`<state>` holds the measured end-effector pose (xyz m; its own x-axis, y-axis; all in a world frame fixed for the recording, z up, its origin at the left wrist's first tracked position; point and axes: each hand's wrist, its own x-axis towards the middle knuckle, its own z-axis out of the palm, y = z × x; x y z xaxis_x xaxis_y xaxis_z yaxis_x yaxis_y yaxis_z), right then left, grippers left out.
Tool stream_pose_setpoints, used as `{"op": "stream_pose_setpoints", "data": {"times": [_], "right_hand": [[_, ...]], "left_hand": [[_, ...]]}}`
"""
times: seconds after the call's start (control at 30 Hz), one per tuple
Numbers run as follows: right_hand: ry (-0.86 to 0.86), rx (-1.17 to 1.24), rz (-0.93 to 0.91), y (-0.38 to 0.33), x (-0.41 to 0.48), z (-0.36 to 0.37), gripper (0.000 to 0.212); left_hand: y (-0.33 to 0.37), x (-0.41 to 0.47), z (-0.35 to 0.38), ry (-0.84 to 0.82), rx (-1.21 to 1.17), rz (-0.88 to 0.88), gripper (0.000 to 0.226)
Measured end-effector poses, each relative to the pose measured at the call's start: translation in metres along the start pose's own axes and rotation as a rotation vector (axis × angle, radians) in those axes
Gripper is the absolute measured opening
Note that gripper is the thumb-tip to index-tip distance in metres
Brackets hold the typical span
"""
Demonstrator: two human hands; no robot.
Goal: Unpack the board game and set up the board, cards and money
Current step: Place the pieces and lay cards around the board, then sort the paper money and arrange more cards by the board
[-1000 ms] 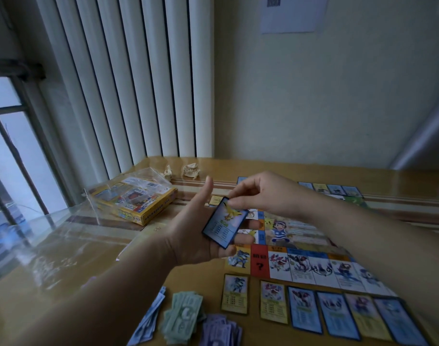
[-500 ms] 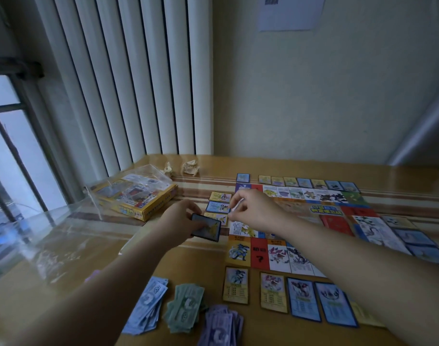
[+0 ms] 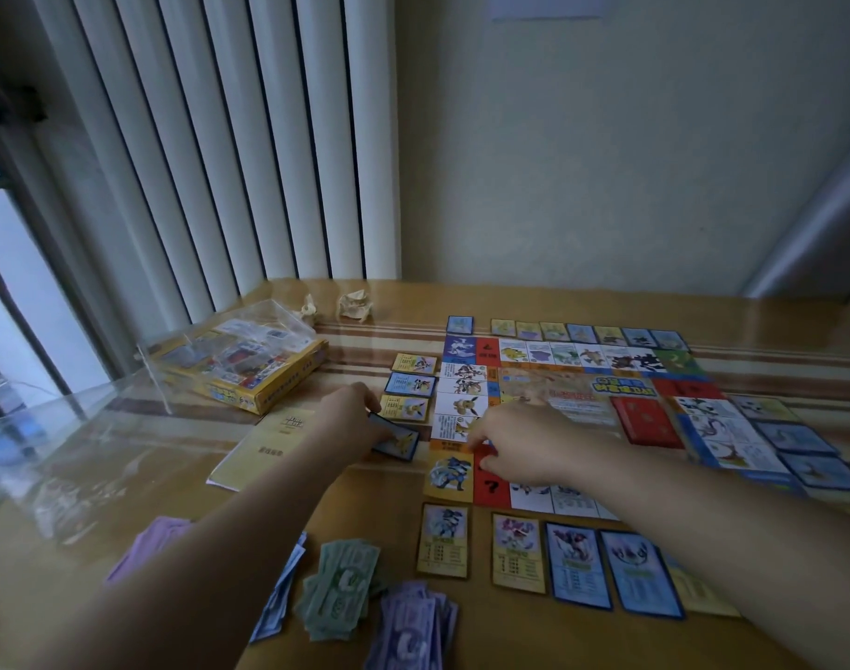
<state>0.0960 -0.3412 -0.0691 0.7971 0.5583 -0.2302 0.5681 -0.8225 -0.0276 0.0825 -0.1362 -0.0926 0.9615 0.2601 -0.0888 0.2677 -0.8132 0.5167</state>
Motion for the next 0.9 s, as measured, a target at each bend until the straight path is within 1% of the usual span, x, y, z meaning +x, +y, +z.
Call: {"op": "stream_pose_setpoints", "data": {"times": [0.13, 0.37, 0.5, 0.7, 0.83, 0.9], "right_hand": [[0.043, 0.0, -0.008, 0.003, 0.002, 0.006, 0.033], [0.047, 0.005, -0.006, 0.005, 0.003, 0.009, 0.034], [0.061, 0.009, -0.005, 0.004, 0.003, 0.01, 0.034], [0.064, 0.002, -0.007, 0.006, 0.004, 0.012, 0.034], [0.07, 0.014, 0.003, 0.003, 0.003, 0.01, 0.033], [0.061, 0.014, 0.003, 0.001, -0.001, 0.008, 0.034]], "left_hand": [[0.003, 0.002, 0.003, 0.02, 0.007, 0.029, 0.023], [0.005, 0.007, 0.005, 0.014, -0.002, 0.017, 0.022], [0.007, 0.007, 0.008, 0.054, -0.014, 0.018, 0.02], [0.006, 0.008, 0.01, 0.047, 0.099, 0.027, 0.02], [0.005, 0.002, 0.009, 0.091, 0.203, 0.058, 0.02], [0.004, -0.004, 0.006, 0.114, 0.208, 0.096, 0.02]]}}
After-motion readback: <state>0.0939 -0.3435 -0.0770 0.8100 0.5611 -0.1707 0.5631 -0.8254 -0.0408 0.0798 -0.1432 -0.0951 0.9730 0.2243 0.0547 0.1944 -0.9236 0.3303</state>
